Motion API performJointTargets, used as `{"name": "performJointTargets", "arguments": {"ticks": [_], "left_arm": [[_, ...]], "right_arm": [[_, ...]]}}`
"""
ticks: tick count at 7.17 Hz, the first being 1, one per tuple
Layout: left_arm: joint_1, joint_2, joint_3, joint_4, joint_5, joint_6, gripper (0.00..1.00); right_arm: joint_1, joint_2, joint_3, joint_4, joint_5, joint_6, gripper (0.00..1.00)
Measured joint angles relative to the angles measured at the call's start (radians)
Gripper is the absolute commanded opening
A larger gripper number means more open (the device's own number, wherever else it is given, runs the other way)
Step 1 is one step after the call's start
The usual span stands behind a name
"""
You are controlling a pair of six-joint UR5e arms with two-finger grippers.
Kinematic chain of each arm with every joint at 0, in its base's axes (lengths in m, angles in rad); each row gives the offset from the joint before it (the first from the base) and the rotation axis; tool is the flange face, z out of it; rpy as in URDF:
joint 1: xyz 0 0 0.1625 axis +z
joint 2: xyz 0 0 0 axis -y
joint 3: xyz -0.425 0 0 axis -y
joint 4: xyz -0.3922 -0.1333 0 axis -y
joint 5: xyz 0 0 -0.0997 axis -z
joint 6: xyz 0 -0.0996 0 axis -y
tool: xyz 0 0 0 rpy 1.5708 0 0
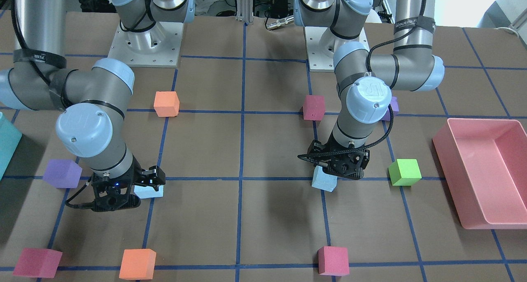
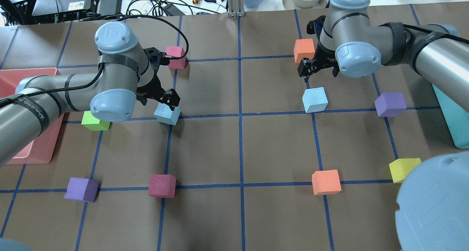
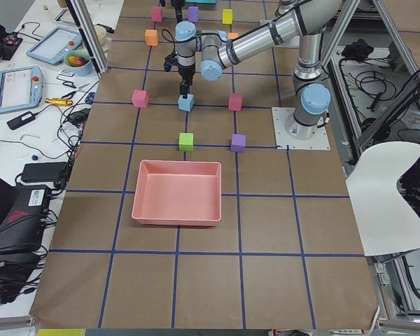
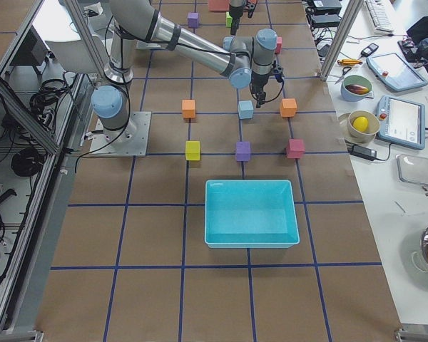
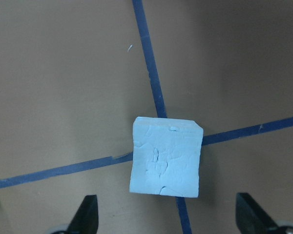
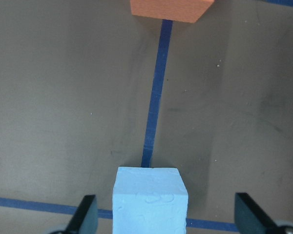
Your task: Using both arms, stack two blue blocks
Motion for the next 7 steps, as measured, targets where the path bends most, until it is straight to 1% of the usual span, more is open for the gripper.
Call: {"name": "performJointTargets", "arguments": {"ticks": [2,3,4,5,6,7], "left_arm": [[0.000,-0.048,-0.022,0.069,-0.004,0.002,1.00],[0.000,-0.065,-0.026,0.079,-0.006,0.001,1.00],[0.000,-0.078,-0.027,0.082,-0.007,0.000,1.00],[0.000,-0.085,-0.027,0.084,-0.007,-0.001,1.00],[0.000,-0.089,-0.026,0.087,-0.007,-0.001,0.90],[0.000,-0.092,-0.025,0.089,-0.008,-0.003,0.71]], "right_arm": [[0.000,0.014,0.037,-0.005,0.003,0.012,1.00],[0.000,0.015,0.059,-0.006,0.004,0.014,0.82],[0.000,0.016,0.074,-0.008,0.006,0.015,0.27],[0.000,0.017,0.079,-0.009,0.006,0.014,0.00],[-0.001,0.017,0.078,-0.009,0.005,0.014,0.00],[-0.001,0.016,0.075,-0.009,0.003,0.014,0.00]]}}
